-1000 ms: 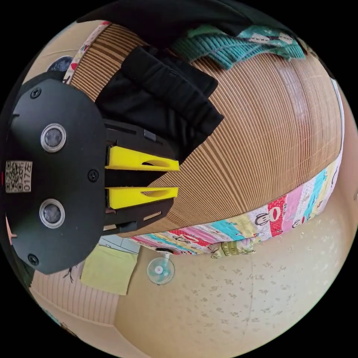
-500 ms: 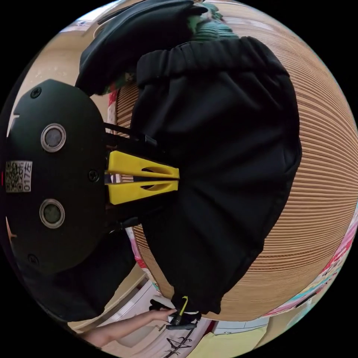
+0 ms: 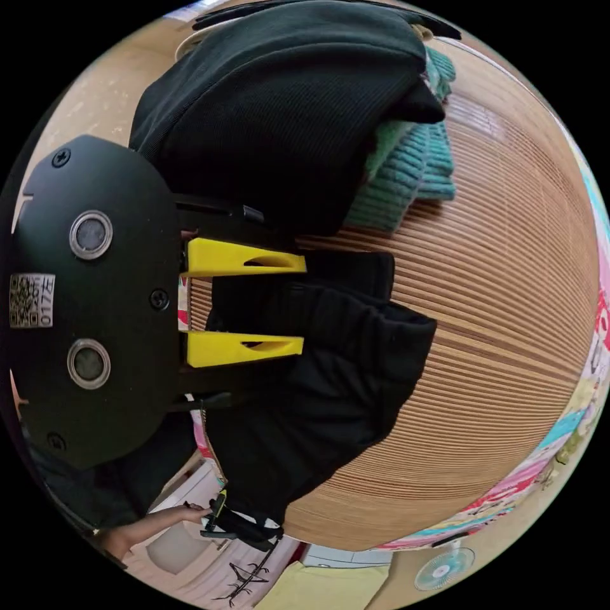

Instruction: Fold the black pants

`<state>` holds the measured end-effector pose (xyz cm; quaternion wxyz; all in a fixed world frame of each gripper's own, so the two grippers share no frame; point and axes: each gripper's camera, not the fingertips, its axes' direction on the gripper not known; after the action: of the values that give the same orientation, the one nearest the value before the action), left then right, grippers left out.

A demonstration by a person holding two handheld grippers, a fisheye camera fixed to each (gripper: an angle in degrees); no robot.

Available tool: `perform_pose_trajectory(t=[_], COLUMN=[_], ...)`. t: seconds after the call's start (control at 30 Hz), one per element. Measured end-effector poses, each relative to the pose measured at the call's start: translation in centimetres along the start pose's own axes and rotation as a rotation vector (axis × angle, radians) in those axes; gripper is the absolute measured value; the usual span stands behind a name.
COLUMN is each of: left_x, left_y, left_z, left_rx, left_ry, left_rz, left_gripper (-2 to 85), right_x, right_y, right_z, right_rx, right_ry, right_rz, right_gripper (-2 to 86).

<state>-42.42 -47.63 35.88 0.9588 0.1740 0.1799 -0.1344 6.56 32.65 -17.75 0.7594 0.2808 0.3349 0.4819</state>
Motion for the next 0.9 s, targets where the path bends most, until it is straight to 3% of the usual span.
perform_pose_trajectory(t=[0.07, 0.13, 0.2, 0.27, 0.4, 0.47, 0.57, 0.73, 0.9], left_x=[0.7, 1.0, -1.0, -4.7, -7.7, -7.2, -4.5, 0.8, 4.4], left_y=[0.5, 3.0, 5.4, 8.2, 9.6, 11.9, 14.3, 16.2, 18.4], left_z=[-1.5, -4.7, -7.1, -7.8, -5.6, -6.8, -8.4, -6.3, -3.6], left_rx=[-0.044, 0.042, 0.092, 0.176, 0.157, 0.296, 0.406, 0.268, 0.160], left_ry=[0.033, 0.097, 0.122, 0.147, 0.117, 0.130, 0.132, 0.131, 0.109], left_rz=[0.104, 0.253, 0.196, 0.003, -0.237, -0.346, -0.318, -0.142, -0.058], left_gripper=[8.7, 5.3, 5.1, 5.4, 9.3, 10.1, 10.6, 10.2, 9.7], right_x=[-0.7, -1.0, -0.8, -0.2, 2.4, 4.1, 7.1, 10.4, 13.0], right_y=[0.7, 1.6, 2.7, 3.3, 4.0, 4.1, 3.6, -0.4, -5.0], right_z=[-0.1, -0.2, 0.0, 0.4, 1.0, 0.4, -1.4, -3.9, -4.1], right_rx=[-0.002, 0.012, 0.035, 0.044, 0.088, 0.144, 0.272, 0.379, 0.458], right_ry=[0.017, 0.026, 0.002, -0.052, -0.232, -0.323, -0.463, -0.562, -0.723], right_rz=[-0.014, -0.020, 0.008, 0.054, 0.191, 0.255, 0.329, 0.390, 0.531], right_gripper=[0.4, 0.4, 0.4, 0.5, 0.9, 1.4, 3.1, 11.9, 12.8])
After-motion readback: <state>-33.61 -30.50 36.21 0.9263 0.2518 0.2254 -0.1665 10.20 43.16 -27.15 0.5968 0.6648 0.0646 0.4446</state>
